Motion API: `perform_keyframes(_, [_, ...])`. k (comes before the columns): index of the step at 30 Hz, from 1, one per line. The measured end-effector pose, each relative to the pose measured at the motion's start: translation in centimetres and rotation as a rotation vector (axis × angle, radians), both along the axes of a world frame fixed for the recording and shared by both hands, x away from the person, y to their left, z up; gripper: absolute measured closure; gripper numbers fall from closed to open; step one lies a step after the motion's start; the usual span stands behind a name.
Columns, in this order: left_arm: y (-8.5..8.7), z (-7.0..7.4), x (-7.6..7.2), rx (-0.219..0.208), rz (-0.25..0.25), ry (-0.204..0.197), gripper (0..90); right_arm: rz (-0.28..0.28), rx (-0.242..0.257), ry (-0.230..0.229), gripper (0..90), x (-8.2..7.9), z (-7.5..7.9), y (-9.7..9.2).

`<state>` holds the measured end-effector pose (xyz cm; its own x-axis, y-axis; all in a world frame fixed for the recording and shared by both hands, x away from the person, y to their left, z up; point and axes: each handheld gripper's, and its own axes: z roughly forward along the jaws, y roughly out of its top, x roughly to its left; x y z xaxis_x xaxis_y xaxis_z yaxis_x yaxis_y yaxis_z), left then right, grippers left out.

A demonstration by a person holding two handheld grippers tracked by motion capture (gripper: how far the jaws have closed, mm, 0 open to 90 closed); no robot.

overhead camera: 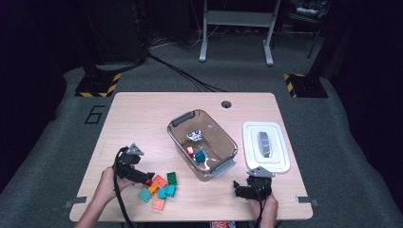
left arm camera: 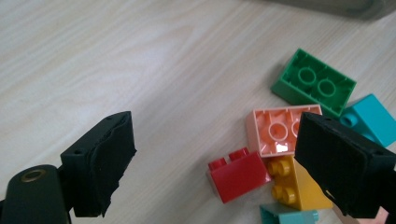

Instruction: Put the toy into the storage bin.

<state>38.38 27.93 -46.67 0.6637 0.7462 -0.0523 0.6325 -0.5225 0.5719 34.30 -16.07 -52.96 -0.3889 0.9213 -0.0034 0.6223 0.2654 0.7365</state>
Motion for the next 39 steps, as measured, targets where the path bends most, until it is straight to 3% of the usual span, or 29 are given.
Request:
perform_keyframes(8, [0.4,-1.8,-0.4,0.076,0.02,0.005,11.0,0.0,0.001,0.0,9.2,0.0,0.0,0.0])
perform_keyframes(14, [1.1,-2.6,-0.5,0.058,0.045,0.012,17.0,0.0,0.0,0.0,9.3,0.0,0.0,0.0])
perform_keyframes(19, [1.5,-2.6,-0.6,0.016,0.031,-0.005,32.3,-0.002,0.002,0.002,9.3,0.0,0.0,0.0])
perform_keyframes(28, [1.1,-3.1,-0.5,0.031,0.001,-0.012,53.9,-0.003,0.001,0.002,9.3,0.0,0.0,0.0])
perform_keyframes(39, [1.4,-2.8,-0.2,0.01,-0.004,-0.02,58.4,-0.005,0.0,0.001,9.3,0.0,0.0,0.0])
